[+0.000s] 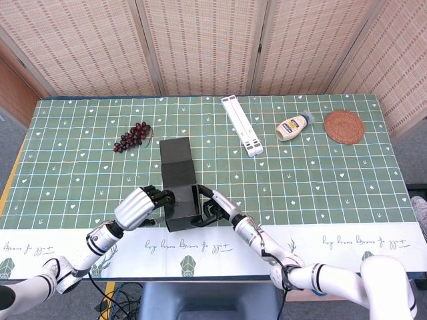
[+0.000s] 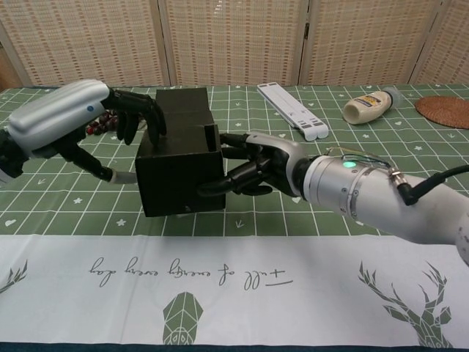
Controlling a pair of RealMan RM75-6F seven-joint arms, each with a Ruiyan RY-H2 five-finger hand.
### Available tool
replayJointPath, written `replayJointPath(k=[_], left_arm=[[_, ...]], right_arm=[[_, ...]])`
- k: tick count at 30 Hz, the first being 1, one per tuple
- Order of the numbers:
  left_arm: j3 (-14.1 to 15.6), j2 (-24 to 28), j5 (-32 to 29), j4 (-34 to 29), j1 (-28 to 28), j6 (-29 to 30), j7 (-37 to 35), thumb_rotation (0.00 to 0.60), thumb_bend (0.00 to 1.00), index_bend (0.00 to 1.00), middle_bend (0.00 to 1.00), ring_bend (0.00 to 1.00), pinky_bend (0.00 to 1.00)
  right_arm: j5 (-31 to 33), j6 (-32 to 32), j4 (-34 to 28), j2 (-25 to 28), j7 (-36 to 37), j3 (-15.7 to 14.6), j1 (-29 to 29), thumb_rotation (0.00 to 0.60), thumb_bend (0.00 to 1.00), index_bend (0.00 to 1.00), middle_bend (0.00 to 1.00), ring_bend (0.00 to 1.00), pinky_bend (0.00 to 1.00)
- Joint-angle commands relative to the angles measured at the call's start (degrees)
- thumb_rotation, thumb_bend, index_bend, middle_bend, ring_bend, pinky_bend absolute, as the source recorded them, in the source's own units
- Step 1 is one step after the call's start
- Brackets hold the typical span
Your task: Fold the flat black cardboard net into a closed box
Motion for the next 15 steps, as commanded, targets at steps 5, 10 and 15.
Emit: replayJointPath(k=[5,10,15], left_arm=[[2.6,-10.3,0.6,16.6,1.6,2.2,-4.9,0.600,0.09,0.48,0.40,0.57,0.55],[4.1,-13.4,0.8,22.5,2.1,2.3,-6.2,0.600,0.09,0.48,0.40,0.57,0.55],[5.1,-15.1,0.7,25.3,2.8,2.9,-7.0,0.600,0.09,0.47,0.40,0.57,0.55]], right_arm=[[-3.7,0.9,6.8,-3.9,2.0,-1.9,0.6,0.600,0.27,0.29,0.39,0.76,1.00],[-6.6,2.7,10.8,-6.3,4.5,-3.6,0.4,0.600,0.27,0.29,0.39,0.76,1.00],[-9.4,5.7,14.0,-8.0,6.9,-5.4,-0.3,0.600,0.27,0.29,0.39,0.76,1.00]])
